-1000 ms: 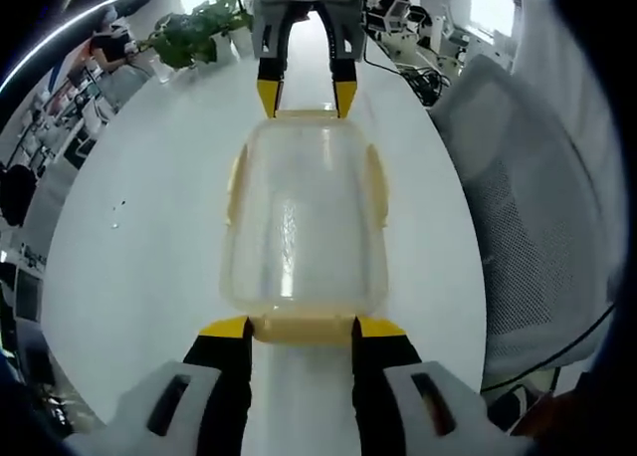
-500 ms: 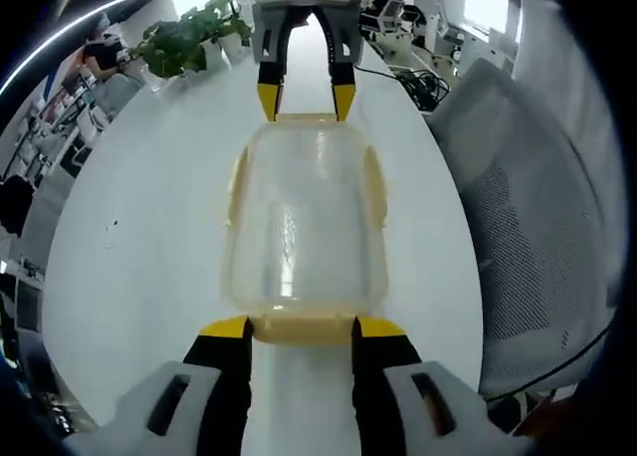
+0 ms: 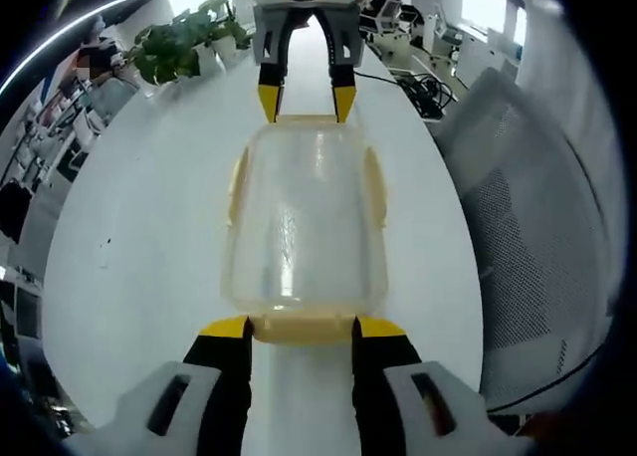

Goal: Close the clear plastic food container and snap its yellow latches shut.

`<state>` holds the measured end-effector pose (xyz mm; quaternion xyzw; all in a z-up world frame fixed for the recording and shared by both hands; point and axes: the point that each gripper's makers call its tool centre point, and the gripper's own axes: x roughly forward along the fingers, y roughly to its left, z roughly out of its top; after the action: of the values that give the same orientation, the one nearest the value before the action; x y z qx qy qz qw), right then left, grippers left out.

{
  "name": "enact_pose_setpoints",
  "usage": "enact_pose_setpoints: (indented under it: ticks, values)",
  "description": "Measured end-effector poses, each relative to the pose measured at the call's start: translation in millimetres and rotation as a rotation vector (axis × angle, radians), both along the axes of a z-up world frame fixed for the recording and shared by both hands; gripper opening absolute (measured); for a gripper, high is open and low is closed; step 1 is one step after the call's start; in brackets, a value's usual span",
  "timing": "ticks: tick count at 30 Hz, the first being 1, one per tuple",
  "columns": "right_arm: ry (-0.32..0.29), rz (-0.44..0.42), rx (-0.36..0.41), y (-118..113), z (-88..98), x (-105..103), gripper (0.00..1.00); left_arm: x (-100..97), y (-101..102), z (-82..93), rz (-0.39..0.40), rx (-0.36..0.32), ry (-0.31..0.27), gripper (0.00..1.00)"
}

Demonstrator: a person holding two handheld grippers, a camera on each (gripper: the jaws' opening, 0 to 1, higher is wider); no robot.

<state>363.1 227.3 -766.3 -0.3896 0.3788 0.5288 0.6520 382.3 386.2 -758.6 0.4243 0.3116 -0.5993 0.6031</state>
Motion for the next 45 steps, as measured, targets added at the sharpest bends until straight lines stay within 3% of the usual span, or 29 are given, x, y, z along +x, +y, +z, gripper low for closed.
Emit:
enact_pose_setpoints:
  ticks: [27,45]
  values:
    - [0.006,-0.007,0.031,-46.7,-4.9,-4.1,0.38,-4.5,-46.7,-1.3,-0.003,-0.009,0.008,0.38]
    - [0.031,0.024,0.0,-73.7,-0.4,4.3,0.38,-1.0,-72.7,-1.0,0.027,-0.03,0.032,0.38]
